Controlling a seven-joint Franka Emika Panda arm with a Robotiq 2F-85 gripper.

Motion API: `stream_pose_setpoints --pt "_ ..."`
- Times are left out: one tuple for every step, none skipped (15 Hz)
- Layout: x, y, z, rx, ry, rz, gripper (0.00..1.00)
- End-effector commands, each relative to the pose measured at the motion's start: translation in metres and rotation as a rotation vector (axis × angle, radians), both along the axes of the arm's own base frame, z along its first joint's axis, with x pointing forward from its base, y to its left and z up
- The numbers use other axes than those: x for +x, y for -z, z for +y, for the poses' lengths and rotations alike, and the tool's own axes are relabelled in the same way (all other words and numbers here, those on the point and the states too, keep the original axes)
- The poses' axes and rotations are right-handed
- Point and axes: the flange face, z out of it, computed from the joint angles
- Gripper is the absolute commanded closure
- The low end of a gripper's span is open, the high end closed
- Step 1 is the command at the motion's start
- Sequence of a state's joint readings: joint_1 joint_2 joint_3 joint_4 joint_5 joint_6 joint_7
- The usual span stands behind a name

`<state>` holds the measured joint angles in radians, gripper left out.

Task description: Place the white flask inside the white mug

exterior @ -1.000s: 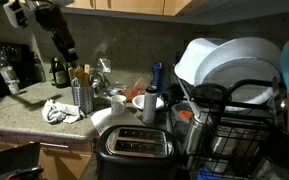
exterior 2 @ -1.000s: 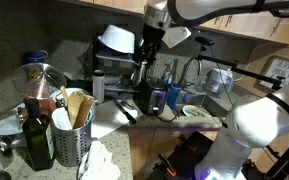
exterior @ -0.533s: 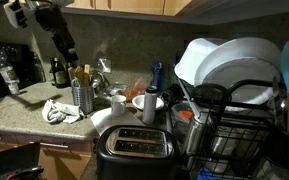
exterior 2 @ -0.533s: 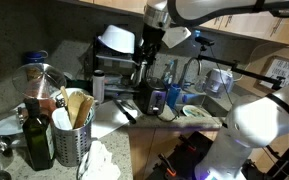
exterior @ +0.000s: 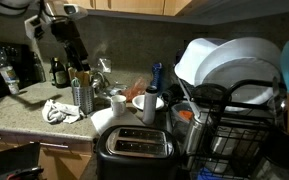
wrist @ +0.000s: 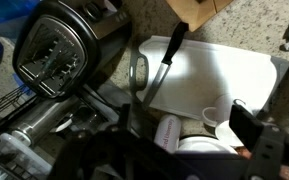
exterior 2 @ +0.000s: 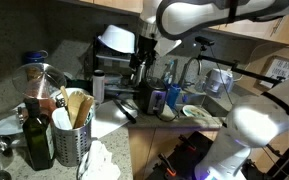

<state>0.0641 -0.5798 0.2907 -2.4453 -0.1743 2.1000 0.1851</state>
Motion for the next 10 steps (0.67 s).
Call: stream_pose_setpoints --pt "0.056 0.042 -0.028 -0.005 0.019 -0.013 0.00" --pt "0.072 0.053 -0.037 -0.006 0.018 -0.017 0.00" --pt "0.087 0.066 -0.046 -0.002 0.021 -0.022 0.00" --pt "0.101 0.078 -0.054 0.003 0.022 -0.026 0.00" --pt "0.114 0.090 -0.061 0.010 0.026 -0.030 0.00" --pt "0.127 0.099 -0.066 0.017 0.030 -0.033 0.00" --pt "0.140 0.109 -0.069 0.028 0.036 -0.032 0.00" --pt "0.153 0.116 -0.069 0.042 0.042 -0.033 0.00" --pt "0.164 0.120 -0.069 0.055 0.043 -0.032 0.00" --pt "0.175 0.123 -0.066 0.071 0.045 -0.035 0.00"
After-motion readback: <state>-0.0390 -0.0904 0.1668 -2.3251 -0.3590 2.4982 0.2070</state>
